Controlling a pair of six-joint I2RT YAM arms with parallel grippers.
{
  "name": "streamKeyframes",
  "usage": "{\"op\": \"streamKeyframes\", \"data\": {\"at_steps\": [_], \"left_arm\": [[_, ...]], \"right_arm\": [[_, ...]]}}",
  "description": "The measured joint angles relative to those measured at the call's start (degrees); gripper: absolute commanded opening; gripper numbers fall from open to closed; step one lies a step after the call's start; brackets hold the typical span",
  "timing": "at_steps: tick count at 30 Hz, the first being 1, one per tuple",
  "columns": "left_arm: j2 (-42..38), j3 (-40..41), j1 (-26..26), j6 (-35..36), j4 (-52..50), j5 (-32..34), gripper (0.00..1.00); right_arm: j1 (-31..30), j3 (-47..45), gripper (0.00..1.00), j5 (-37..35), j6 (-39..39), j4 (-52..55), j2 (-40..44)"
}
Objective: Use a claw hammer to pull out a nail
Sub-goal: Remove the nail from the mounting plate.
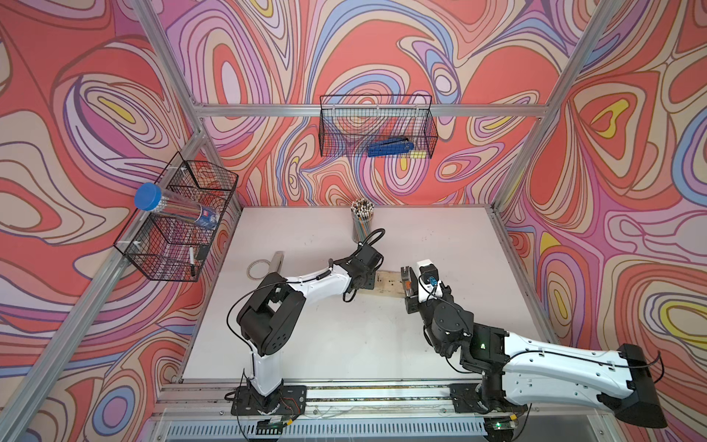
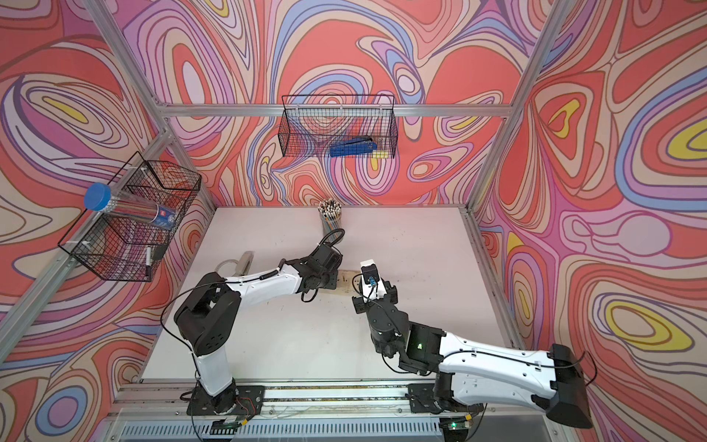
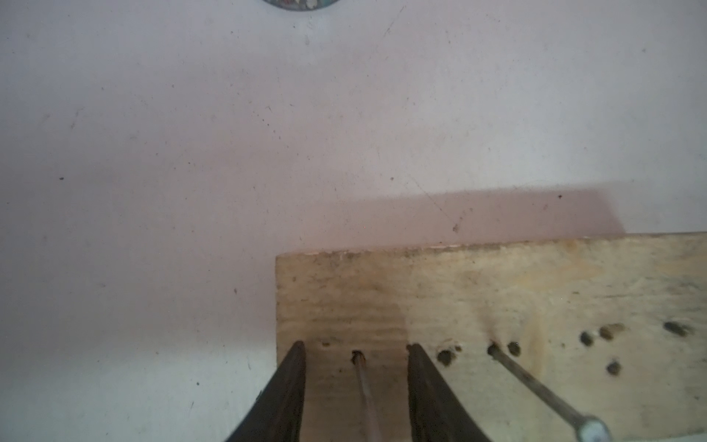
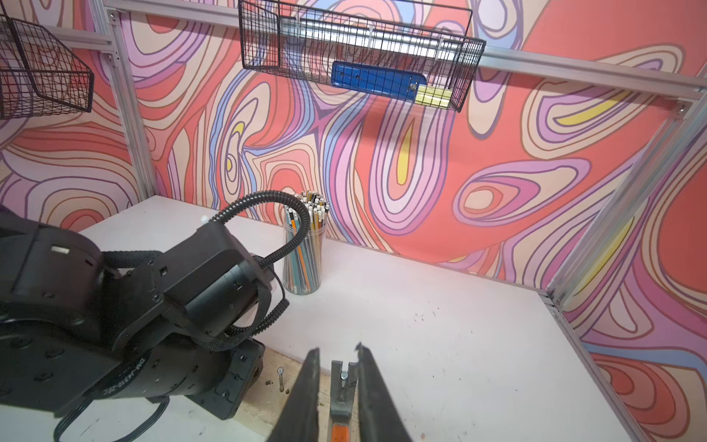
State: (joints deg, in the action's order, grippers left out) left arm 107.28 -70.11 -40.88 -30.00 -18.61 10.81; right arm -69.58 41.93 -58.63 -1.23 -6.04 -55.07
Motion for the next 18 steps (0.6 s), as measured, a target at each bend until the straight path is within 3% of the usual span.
{"op": "streamKeyframes", "data": {"at_steps": [9, 18], "left_arm": [[-0.9, -2.0, 0.9, 0.5, -4.3, -4.7, 0.51], [-9.9, 0.6, 0.7, 1.4, -10.9, -10.2, 0.53]], "right_arm": [[4.4, 6.8, 0.00, 5.9, 8.7, 14.5, -1.1], [16.2, 18.0, 0.00, 20.5, 16.7, 27.1, -5.8]]}}
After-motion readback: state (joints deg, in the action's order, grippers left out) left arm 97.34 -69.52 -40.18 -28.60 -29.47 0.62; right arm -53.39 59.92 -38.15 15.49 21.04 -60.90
